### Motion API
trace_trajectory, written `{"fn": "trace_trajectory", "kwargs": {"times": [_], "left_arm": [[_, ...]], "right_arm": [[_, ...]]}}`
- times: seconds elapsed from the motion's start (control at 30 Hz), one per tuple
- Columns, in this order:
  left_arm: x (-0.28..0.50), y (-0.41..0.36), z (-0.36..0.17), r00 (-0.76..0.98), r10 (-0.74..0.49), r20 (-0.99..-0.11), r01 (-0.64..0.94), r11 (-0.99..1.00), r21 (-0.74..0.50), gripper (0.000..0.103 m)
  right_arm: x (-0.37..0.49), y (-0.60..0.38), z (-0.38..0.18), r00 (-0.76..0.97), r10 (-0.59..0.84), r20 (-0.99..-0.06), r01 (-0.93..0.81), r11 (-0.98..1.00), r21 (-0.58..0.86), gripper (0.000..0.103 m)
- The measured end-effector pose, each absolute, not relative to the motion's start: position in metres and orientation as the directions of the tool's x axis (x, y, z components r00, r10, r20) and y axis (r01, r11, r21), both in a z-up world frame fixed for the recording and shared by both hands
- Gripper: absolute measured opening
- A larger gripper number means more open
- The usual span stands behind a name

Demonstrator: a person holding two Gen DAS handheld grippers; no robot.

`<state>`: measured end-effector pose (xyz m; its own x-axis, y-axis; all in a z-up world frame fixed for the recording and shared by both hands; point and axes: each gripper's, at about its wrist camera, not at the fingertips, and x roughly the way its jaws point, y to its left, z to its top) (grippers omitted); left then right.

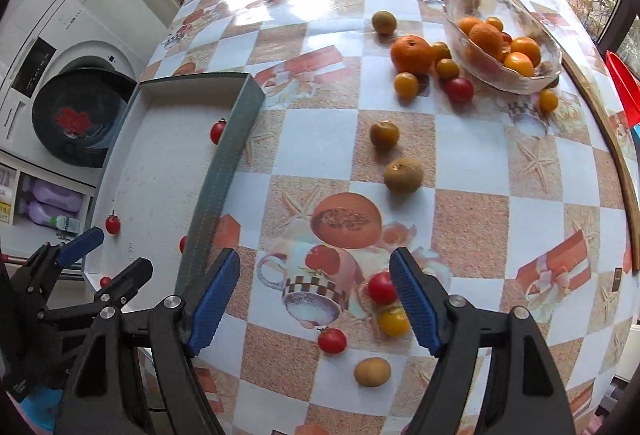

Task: Organize fruits
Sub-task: 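Reach to the fruit and grasp an orange-yellow tomato with the left gripper, then grasp a yellow cherry tomato with the right gripper while the left holds its tomato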

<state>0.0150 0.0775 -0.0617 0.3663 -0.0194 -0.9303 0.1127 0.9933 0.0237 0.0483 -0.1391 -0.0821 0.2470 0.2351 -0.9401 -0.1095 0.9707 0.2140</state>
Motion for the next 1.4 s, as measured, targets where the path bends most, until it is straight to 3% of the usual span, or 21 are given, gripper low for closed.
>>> {"fn": "trace_trajectory", "kwargs": {"times": [0.2,0.57,0.73,1.07,1.13,1.2,1.3,1.33,1.37,1.4], "left_arm": [[0.044,0.032,-0.06,0.37,-0.071,-0.926,0.18,0.984,-0.004,0.083],[0.094,-0.026,-0.089,0.325,-0.133,-0.936,0.229,0.972,-0.058,0.083],[0.115,-0.045,-0.098,0.32,-0.141,-0.937,0.239,0.969,-0.064,0.083],[0.141,-0.075,-0.121,0.28,-0.133,-0.951,0.255,0.965,-0.06,0.083],[0.142,-0.077,-0.124,0.271,-0.114,-0.956,0.249,0.967,-0.045,0.073],[0.141,-0.08,-0.124,0.278,-0.096,-0.956,0.259,0.966,-0.022,0.071],[0.139,-0.081,-0.122,0.286,-0.094,-0.954,0.271,0.963,-0.014,0.055],[0.138,-0.082,-0.121,0.287,-0.106,-0.952,0.279,0.96,-0.023,0.044],[0.137,-0.082,-0.12,0.281,-0.133,-0.951,0.29,0.956,-0.049,0.03],[0.136,-0.083,-0.119,0.268,-0.166,-0.949,0.301,0.95,-0.081,0.023]], "right_arm": [[0.025,-0.187,-0.101,0.211,0.173,-0.962,-0.012,0.985,0.174,0.08],[0.012,-0.19,-0.112,0.207,0.202,-0.957,-0.017,0.979,0.203,0.08],[0.012,-0.184,-0.119,0.191,0.216,-0.957,-0.028,0.976,0.215,0.066],[0.017,-0.166,-0.123,0.197,0.192,-0.961,-0.081,0.98,0.179,0.063],[0.017,-0.16,-0.123,0.201,0.166,-0.965,-0.106,0.984,0.147,0.059],[0.018,-0.148,-0.123,0.207,0.146,-0.967,-0.126,0.985,0.122,0.051],[0.019,-0.141,-0.123,0.205,0.174,-0.963,-0.148,0.978,0.145,0.03],[0.018,-0.138,-0.122,0.203,0.184,-0.962,-0.151,0.976,0.155,0.023],[0.018,-0.134,-0.12,0.205,0.184,-0.961,-0.154,0.976,0.154,0.023],[0.017,-0.134,-0.119,0.205,0.197,-0.959,-0.152,0.974,0.167,0.023]]}}
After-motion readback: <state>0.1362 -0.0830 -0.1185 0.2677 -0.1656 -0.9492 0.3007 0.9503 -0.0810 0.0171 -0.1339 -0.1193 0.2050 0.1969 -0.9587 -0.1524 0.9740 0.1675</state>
